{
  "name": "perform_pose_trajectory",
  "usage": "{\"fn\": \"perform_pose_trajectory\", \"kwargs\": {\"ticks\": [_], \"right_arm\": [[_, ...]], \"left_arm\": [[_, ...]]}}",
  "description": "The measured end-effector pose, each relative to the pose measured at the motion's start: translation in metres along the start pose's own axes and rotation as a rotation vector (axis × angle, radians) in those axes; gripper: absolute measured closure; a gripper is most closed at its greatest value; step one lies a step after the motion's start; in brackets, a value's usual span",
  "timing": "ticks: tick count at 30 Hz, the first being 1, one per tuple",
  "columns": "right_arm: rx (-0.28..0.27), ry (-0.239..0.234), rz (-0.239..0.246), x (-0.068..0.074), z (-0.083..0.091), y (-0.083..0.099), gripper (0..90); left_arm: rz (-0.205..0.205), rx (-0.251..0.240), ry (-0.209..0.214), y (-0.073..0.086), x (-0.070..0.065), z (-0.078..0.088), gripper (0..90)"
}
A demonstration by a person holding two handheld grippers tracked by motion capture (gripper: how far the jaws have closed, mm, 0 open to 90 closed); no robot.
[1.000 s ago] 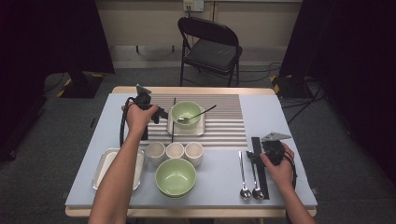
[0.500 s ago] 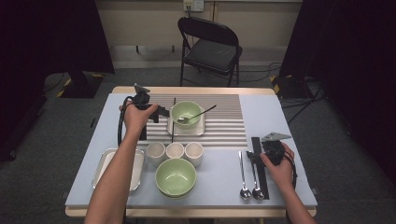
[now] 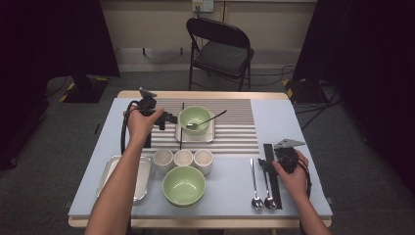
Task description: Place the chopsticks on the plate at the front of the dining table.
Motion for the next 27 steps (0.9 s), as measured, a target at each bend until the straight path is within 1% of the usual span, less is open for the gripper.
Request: {"fn": "perform_pose_trajectory", "kwargs": {"ticks": [2, 3, 4, 7, 8, 9, 10, 11, 12, 14, 16, 17, 19, 22, 23, 27], "right_arm": [[0.0, 0.0, 0.0, 0.0, 0.0, 0.0, 16.2], [0.0, 0.0, 0.0, 0.0, 0.0, 0.0, 16.2], [0.0, 0.0, 0.0, 0.0, 0.0, 0.0, 16.2], [0.0, 0.0, 0.0, 0.0, 0.0, 0.0, 16.2], [0.0, 0.0, 0.0, 0.0, 0.0, 0.0, 16.2], [0.0, 0.0, 0.0, 0.0, 0.0, 0.0, 16.2], [0.0, 0.0, 0.0, 0.0, 0.0, 0.0, 16.2], [0.0, 0.0, 0.0, 0.0, 0.0, 0.0, 16.2], [0.0, 0.0, 0.0, 0.0, 0.0, 0.0, 16.2], [0.0, 0.0, 0.0, 0.0, 0.0, 0.0, 16.2], [0.0, 0.0, 0.0, 0.0, 0.0, 0.0, 16.2], [0.0, 0.0, 0.0, 0.0, 0.0, 0.0, 16.2], [0.0, 0.001, 0.001, 0.0, 0.0, 0.0, 16.3], [0.0, 0.0, 0.0, 0.0, 0.0, 0.0, 16.2], [0.0, 0.0, 0.0, 0.0, 0.0, 0.0, 16.2], [0.0, 0.001, 0.0, 0.0, 0.0, 0.0, 16.2]], "left_arm": [[-0.016, 0.001, -0.008, 0.001, 0.001, 0.001, 29.5], [-0.008, 0.0, -0.008, 0.002, 0.0, 0.002, 29.4], [-0.019, 0.004, -0.005, 0.002, 0.0, 0.002, 30.1], [-0.022, 0.006, -0.005, 0.004, 0.0, 0.004, 30.8], [-0.032, 0.006, -0.011, 0.004, 0.001, 0.005, 30.8], [-0.034, 0.002, -0.006, 0.004, -0.001, 0.005, 30.8], [-0.046, 0.005, -0.005, 0.005, -0.002, 0.005, 30.7], [-0.068, -0.004, -0.002, 0.006, -0.002, 0.006, 30.5], [-0.079, -0.01, 0.004, 0.006, -0.003, 0.006, 29.7], [-0.088, -0.012, 0.004, 0.007, -0.006, 0.007, 27.3], [-0.114, -0.007, 0.007, 0.009, -0.007, 0.006, 26.4], [-0.117, 0.0, 0.01, 0.01, -0.007, 0.007, 26.1], [-0.135, -0.011, 0.003, 0.01, -0.008, 0.007, 25.0], [-0.132, -0.018, 0.006, 0.012, -0.009, 0.007, 23.4], [-0.123, -0.019, 0.007, 0.012, -0.01, 0.007, 22.7], [-0.119, -0.018, 0.011, 0.016, -0.007, 0.005, 19.8]]}}
Point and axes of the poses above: each handheld gripper's, and its own axes: z roughly backward along the jaws, y roughly out of its underside, x roughly to its left, the point moved 8 cm from there along -z, roughly forward along the jaws, and after that the axes turned 15 degrees about -y, right-handed, at the moved point
